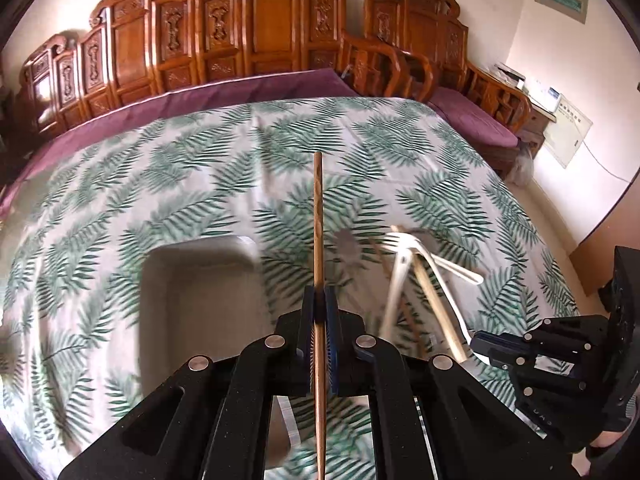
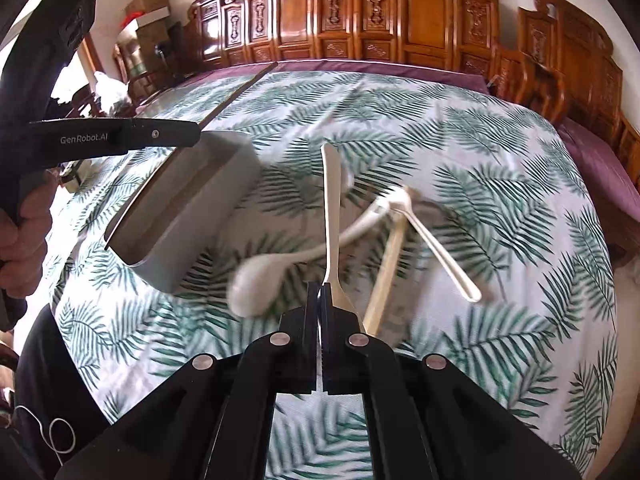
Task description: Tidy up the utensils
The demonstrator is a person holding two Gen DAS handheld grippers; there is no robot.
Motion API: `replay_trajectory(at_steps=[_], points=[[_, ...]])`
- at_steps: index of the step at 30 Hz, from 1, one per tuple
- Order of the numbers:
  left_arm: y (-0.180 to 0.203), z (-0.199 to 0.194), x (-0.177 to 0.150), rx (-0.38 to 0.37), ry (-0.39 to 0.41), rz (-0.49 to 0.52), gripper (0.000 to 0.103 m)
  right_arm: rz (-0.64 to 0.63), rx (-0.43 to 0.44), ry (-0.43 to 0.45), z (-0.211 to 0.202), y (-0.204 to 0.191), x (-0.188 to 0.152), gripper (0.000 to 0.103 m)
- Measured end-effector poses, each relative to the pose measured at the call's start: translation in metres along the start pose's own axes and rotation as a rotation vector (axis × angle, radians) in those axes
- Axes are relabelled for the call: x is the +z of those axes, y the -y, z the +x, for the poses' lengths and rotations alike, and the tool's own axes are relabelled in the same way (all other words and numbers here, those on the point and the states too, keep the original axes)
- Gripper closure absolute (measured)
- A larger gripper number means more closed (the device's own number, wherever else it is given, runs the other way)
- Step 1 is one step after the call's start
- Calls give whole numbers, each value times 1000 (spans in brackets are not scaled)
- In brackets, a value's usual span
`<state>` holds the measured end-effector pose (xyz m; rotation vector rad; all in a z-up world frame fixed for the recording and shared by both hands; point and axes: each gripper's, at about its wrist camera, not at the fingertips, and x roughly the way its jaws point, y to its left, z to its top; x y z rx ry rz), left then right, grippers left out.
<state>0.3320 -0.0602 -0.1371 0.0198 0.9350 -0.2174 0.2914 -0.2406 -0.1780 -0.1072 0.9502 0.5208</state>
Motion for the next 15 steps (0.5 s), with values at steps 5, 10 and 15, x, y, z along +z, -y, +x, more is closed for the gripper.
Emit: replay_trajectory(at_steps=[5, 10, 15], points=[[-32, -9, -8, 27, 0, -13, 99, -37, 6, 1, 2, -28, 15, 101], [-64, -11, -15, 45, -7, -44, 99, -53, 18, 13, 4, -48, 29, 101], [-83, -5, -22, 50, -18, -58, 99, -63, 30, 15, 8, -71, 40, 101]])
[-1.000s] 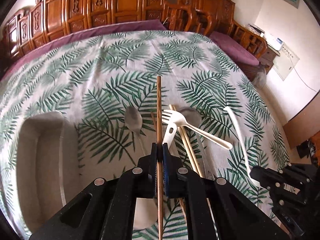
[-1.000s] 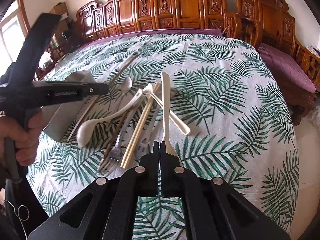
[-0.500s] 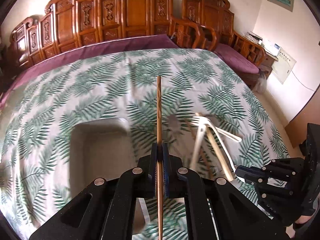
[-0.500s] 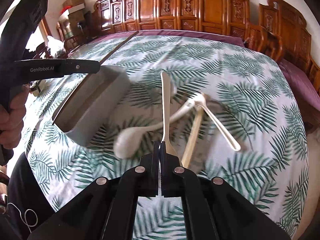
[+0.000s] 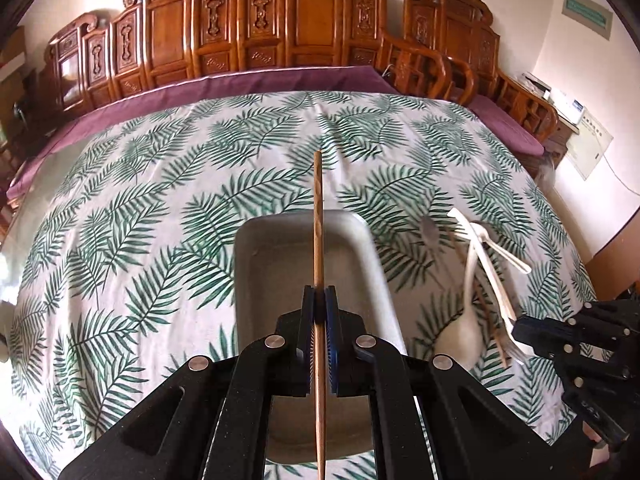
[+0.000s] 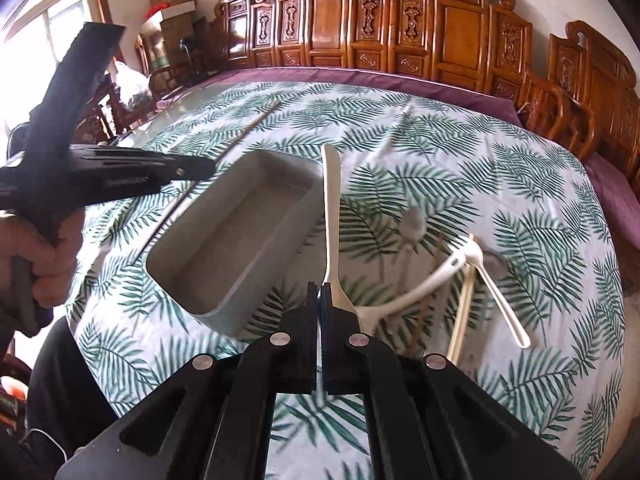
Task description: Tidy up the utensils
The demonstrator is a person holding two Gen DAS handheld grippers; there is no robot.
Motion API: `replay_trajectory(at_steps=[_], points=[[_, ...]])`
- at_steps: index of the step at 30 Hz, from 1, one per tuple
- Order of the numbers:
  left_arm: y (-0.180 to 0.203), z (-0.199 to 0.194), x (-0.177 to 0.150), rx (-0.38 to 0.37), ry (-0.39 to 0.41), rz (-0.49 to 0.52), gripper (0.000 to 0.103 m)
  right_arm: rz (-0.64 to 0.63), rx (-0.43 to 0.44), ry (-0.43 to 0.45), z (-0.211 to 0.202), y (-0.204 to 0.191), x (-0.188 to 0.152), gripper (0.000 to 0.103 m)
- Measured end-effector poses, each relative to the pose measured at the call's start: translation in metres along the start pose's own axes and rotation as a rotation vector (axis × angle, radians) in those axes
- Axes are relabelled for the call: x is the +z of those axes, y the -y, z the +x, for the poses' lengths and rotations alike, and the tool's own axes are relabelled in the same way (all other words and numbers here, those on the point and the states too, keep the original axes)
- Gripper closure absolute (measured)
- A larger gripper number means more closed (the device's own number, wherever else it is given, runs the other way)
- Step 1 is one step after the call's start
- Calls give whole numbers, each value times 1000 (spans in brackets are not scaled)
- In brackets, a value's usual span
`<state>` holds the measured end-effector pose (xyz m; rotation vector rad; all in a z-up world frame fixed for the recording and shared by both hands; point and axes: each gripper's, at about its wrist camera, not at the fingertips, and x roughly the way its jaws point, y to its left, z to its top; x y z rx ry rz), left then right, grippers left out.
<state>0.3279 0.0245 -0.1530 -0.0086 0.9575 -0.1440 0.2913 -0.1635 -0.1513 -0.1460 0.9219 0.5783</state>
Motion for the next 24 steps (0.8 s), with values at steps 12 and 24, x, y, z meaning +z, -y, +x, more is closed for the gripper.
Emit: replay_trajectory(at_steps=[12, 24], points=[[-23, 22, -5, -28, -25, -17, 98, -21, -1, 3, 6, -35, 26, 101], [-35, 21, -12, -60, -39, -47, 86, 2, -7, -5, 19, -41, 35, 101]])
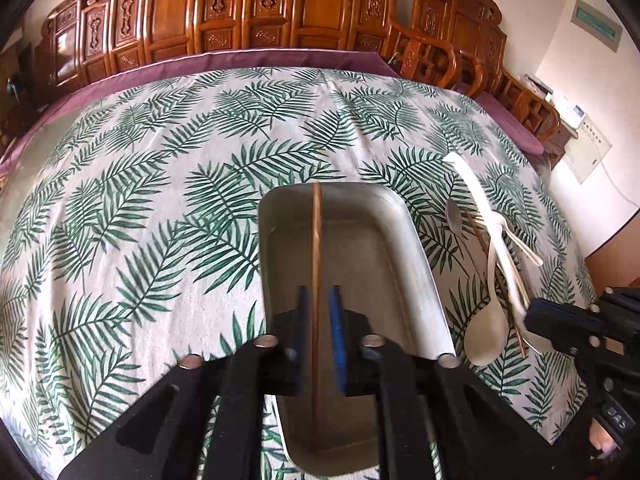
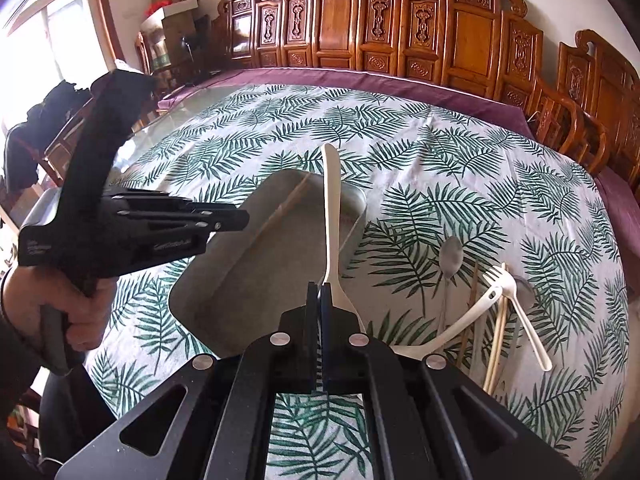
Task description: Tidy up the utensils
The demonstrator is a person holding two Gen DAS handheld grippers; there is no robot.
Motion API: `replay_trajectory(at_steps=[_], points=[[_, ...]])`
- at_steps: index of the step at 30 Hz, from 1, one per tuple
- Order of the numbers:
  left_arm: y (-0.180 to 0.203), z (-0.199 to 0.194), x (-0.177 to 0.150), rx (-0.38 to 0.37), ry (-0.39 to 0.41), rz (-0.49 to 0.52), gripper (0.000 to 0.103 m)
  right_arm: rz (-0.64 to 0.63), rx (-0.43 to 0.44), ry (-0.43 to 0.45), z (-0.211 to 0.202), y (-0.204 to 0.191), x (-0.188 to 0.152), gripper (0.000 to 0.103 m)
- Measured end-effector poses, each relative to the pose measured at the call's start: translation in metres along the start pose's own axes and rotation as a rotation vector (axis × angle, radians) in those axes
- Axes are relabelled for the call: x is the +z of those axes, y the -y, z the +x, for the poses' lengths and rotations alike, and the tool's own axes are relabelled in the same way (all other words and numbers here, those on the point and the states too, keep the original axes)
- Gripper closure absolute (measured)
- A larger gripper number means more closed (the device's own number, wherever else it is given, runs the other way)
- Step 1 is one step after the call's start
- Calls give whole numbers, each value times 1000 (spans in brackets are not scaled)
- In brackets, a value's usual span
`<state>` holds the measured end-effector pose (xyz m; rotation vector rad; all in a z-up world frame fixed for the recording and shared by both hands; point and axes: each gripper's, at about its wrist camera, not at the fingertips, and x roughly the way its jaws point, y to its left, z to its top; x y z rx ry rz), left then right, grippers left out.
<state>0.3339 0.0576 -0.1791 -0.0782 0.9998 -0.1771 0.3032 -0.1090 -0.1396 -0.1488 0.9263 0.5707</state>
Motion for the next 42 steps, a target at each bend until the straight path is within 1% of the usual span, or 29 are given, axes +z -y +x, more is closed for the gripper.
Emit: replay_trajectory(at_steps=[4, 10, 17, 21, 25, 29, 34, 38, 42], points=[[-5, -14, -4, 0, 24, -2, 85, 10, 7, -1, 9, -9, 3, 101], [-14, -37, -13, 32, 66, 25, 85, 46, 28, -12, 27, -23, 9, 101], [-30, -54, -25, 61, 85, 32, 85, 125, 80, -31, 49, -31, 14, 101], [-37, -61, -31, 74, 90, 30, 85, 141, 82, -34, 56, -35, 13, 98], [-38, -69, -35, 84, 99, 29, 85, 135, 91, -47, 58, -35, 13, 98], [-32, -78, -37, 85, 115, 32, 85, 96, 88, -35, 44, -30, 9, 98], [-16, -93, -40, 78, 136, 50, 85, 60, 65, -17, 9, -13, -2, 98], [-1, -106, -42, 53, 145, 62, 85, 59, 39, -8, -18, 7, -14, 98], [16, -113, -44, 52, 151, 110, 85, 71, 6, 0, -42, 29, -29, 98]])
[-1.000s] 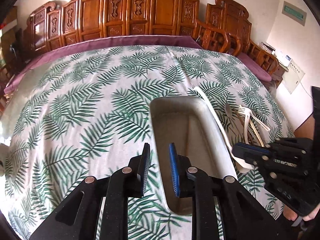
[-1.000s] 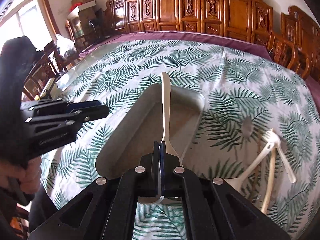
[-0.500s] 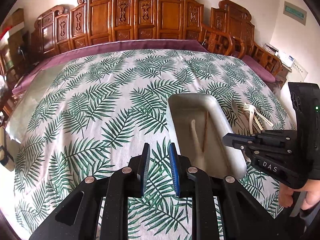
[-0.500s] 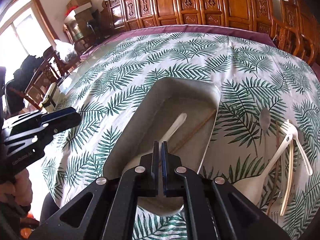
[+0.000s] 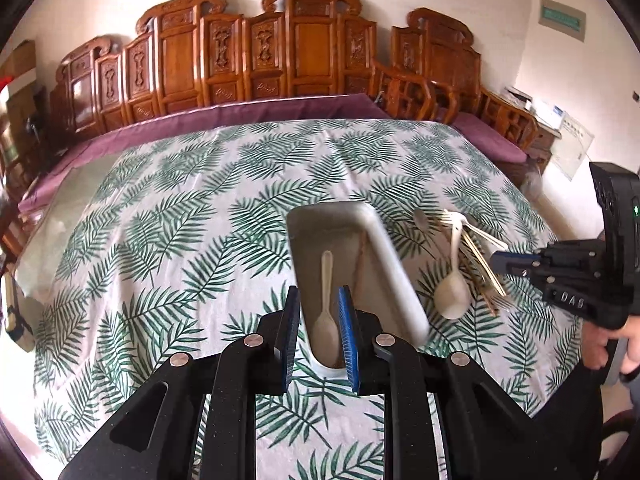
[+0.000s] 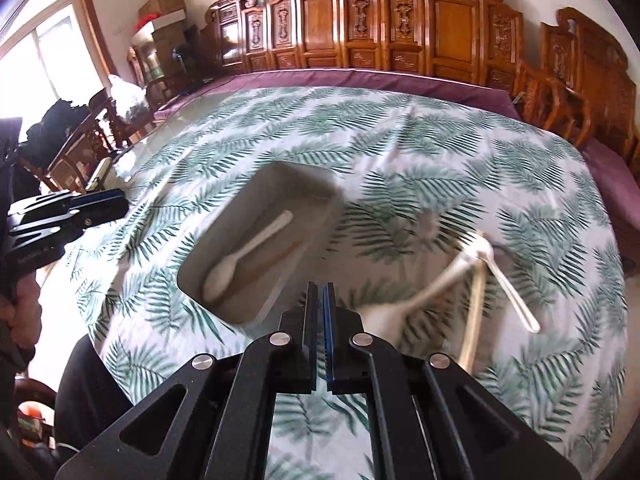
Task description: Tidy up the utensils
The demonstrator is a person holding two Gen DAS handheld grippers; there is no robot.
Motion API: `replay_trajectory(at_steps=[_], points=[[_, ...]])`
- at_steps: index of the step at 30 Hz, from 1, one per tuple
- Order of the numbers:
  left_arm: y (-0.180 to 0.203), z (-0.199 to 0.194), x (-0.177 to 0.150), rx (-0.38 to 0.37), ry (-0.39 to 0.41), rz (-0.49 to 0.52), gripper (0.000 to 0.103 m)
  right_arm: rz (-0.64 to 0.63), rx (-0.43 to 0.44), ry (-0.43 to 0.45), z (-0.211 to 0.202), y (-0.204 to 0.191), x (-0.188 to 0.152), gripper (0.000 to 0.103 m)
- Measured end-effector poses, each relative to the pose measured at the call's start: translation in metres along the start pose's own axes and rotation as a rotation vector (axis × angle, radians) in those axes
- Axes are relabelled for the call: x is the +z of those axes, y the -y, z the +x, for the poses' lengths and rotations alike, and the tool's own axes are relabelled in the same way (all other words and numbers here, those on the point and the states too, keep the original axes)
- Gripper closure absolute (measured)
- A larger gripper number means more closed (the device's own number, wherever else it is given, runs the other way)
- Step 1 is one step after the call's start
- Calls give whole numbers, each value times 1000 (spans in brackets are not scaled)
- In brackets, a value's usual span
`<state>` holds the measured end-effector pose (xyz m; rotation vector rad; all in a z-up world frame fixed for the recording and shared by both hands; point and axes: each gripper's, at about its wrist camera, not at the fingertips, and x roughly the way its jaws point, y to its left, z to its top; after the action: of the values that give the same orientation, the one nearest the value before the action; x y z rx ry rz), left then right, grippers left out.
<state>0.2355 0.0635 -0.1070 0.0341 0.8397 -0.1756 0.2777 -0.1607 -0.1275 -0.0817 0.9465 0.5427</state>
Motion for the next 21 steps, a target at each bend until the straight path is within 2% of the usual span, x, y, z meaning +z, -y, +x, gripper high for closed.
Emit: replay_trajectory(at_steps=[5, 10, 17, 19, 21], points=[[20, -3, -2, -16, 0, 45, 85, 11, -39, 7, -20, 21, -18, 98], [46, 4, -5, -48, -13, 75, 85, 0, -68, -7, -21, 33, -31, 98], [84, 25, 0, -100, -46, 125, 85, 46, -87, -32, -18, 58, -48, 98], [96, 34, 6, -117, -53, 140, 85, 61, -94, -35, -17, 65, -51, 90], [105, 41, 11, -135, -58, 149, 78, 70, -102, -41, -16, 73, -53, 89]])
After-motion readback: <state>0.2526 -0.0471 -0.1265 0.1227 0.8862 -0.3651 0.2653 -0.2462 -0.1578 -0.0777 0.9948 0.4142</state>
